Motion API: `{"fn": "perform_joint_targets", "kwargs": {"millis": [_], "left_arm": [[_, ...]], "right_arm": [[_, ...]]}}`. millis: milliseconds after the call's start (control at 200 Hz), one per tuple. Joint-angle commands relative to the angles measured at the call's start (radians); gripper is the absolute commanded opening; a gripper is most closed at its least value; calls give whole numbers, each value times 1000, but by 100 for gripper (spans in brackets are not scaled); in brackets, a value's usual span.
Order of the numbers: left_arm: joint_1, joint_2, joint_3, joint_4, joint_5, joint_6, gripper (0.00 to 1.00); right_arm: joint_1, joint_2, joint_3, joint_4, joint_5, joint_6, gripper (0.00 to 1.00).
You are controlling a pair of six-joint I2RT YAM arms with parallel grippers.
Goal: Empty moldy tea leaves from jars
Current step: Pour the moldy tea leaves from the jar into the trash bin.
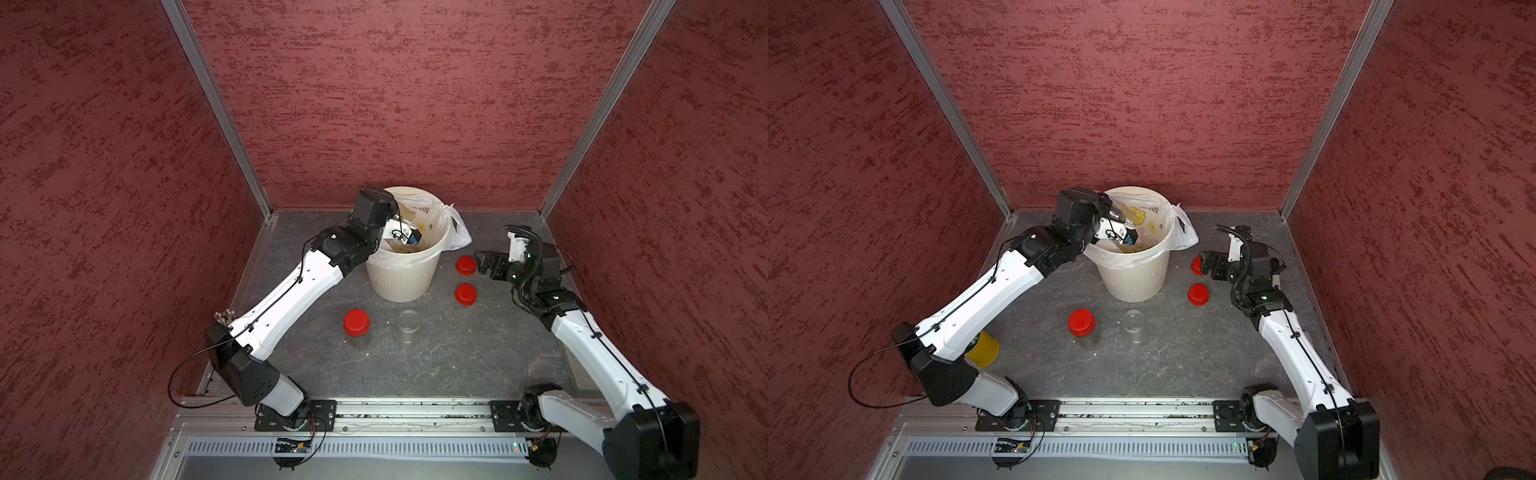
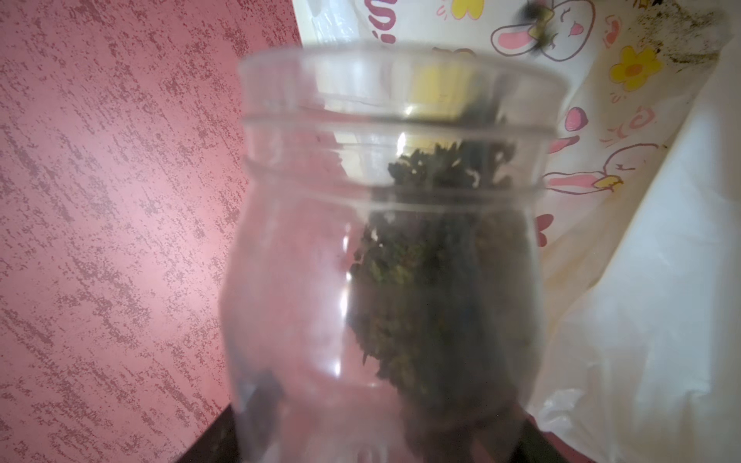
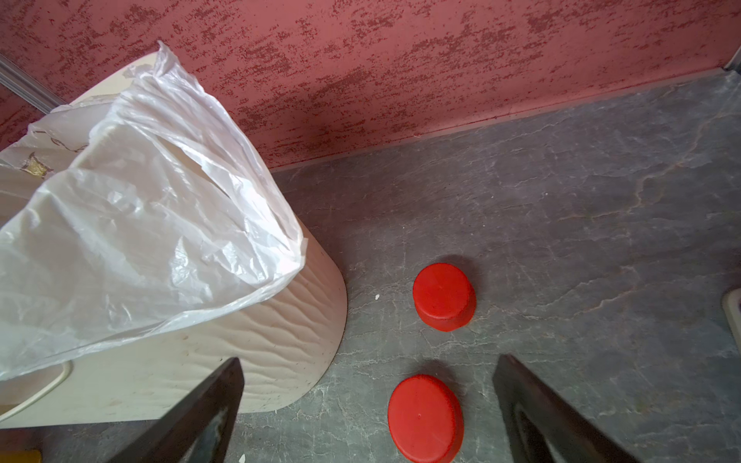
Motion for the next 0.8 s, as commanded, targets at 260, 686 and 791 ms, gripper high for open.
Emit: {"fn": "perform_joint_targets", "kwargs": {"millis": [260, 686, 791], "left_arm": [[-19, 18, 46, -159, -70, -75, 62], [-26, 41, 79, -248, -88, -136, 62], [-30, 60, 143, -251, -88, -127, 62]], "right_arm": [[-9, -27, 26, 37, -46, 1, 99], [-9, -24, 25, 46, -69, 7, 99], [-10, -21, 28, 47, -72, 8, 99]]}}
